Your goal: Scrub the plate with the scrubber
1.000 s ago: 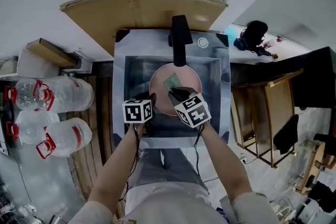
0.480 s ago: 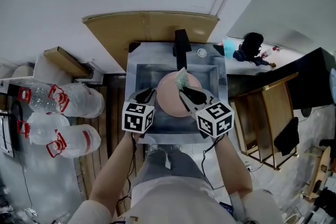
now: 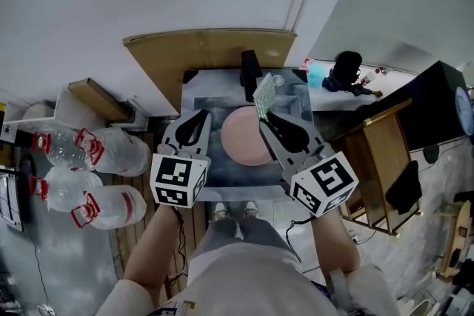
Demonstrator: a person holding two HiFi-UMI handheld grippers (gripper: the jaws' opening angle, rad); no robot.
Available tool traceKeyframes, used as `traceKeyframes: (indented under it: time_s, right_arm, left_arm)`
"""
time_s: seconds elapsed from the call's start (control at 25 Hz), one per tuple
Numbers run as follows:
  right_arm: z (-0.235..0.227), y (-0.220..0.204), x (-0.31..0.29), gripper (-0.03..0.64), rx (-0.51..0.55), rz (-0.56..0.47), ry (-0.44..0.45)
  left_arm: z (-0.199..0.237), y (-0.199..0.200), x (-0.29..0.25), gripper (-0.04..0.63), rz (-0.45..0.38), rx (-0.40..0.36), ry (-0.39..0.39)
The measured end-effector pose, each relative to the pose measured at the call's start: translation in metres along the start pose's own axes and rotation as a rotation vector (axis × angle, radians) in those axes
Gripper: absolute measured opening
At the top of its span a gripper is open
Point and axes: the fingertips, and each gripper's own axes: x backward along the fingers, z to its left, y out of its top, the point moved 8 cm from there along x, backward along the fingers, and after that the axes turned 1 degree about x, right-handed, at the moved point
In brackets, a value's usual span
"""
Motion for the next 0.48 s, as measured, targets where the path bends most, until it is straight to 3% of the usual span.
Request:
traceKeyframes:
  time_s: [0.32, 0.48]
  right_arm:
    - [0.037, 0.056, 0.043, 0.083, 0.106, -0.171, -0.047]
    - [0.052, 0.073, 0.057, 0.083, 0.167, -0.199, -0.059]
  left_arm:
    - [-0.011, 0.062, 0.055, 0.026, -0.178, -0.17, 0.005]
    - [-0.016, 0.079, 0.077, 0.026, -0.196, -0.145, 0.008]
